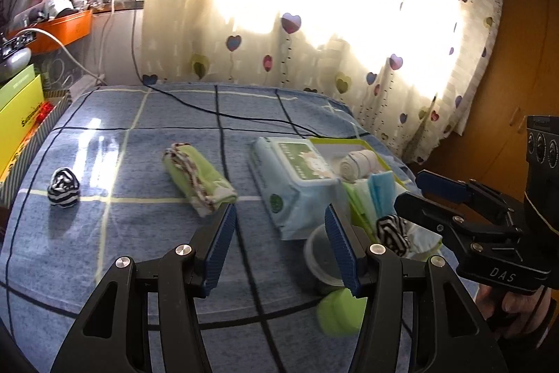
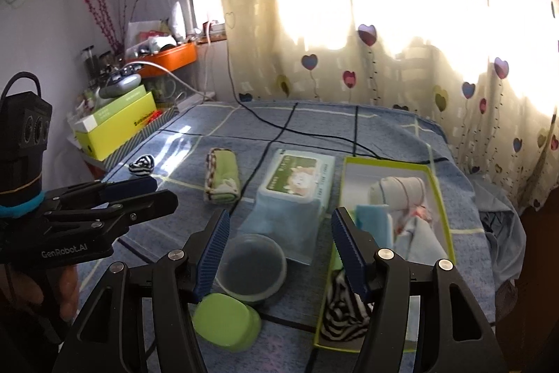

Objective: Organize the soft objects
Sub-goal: 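Close left gripper on small striped sock ball while right gripper grasps green towel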

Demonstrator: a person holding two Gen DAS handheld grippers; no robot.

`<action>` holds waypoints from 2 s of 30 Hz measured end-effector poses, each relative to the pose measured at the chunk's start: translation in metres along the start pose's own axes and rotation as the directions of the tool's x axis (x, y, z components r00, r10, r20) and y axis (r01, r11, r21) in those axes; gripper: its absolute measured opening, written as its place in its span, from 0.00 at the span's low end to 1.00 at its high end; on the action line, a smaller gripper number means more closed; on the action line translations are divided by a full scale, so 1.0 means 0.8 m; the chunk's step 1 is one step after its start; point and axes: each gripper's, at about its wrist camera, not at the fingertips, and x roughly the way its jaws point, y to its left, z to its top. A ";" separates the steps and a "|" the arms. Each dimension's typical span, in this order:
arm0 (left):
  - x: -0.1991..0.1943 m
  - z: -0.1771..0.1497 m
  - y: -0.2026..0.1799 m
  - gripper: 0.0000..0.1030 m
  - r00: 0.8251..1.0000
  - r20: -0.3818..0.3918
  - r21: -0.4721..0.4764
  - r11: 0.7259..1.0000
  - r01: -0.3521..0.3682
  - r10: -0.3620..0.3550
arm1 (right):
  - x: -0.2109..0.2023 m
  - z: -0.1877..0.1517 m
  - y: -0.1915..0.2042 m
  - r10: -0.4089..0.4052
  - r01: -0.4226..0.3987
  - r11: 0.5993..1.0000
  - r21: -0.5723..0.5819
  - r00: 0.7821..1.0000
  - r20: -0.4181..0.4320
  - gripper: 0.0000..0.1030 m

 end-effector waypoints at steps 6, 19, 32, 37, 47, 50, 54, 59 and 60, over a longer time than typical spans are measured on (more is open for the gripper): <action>-0.010 0.006 0.064 0.53 0.996 0.010 -0.039 0.995 -0.090 0.090 | 0.051 0.033 0.051 0.070 -0.075 0.994 -0.085 0.996 -0.060 0.59; 0.002 0.015 0.194 0.53 0.975 -0.047 -0.099 0.970 -0.220 0.217 | 0.199 0.084 0.090 0.091 -0.159 0.966 -0.204 0.947 -0.309 0.59; 0.078 0.018 0.287 0.53 0.934 -0.180 -0.128 0.934 -0.332 0.307 | 0.313 0.080 0.094 0.047 -0.181 0.962 -0.204 0.848 -0.528 0.59; 0.106 0.015 0.301 0.53 0.913 -0.239 -0.124 0.922 -0.367 0.331 | 0.331 0.078 0.097 0.005 -0.160 0.960 -0.231 0.833 -0.553 0.59; 0.108 0.016 0.283 0.26 0.904 -0.219 -0.061 0.920 -0.388 0.367 | 0.319 0.084 0.100 0.034 -0.184 0.952 -0.245 0.858 -0.513 0.35; 0.097 0.019 0.273 0.20 0.913 -0.199 -0.059 0.926 -0.373 0.355 | 0.304 0.088 0.101 0.052 -0.190 0.952 -0.241 0.874 -0.484 0.35; 0.074 0.022 0.248 0.20 0.932 -0.159 -0.055 0.940 -0.338 0.326 | 0.280 0.094 0.102 0.084 -0.203 0.953 -0.226 0.892 -0.444 0.35; 0.040 0.029 0.208 0.20 0.953 -0.097 -0.046 0.956 -0.291 0.286 | 0.233 0.098 0.103 0.116 -0.209 0.953 -0.218 0.920 -0.375 0.35; 0.032 0.030 0.199 0.20 0.958 -0.084 -0.044 0.959 -0.279 0.274 | 0.222 0.099 0.102 0.124 -0.212 0.953 -0.216 0.925 -0.360 0.35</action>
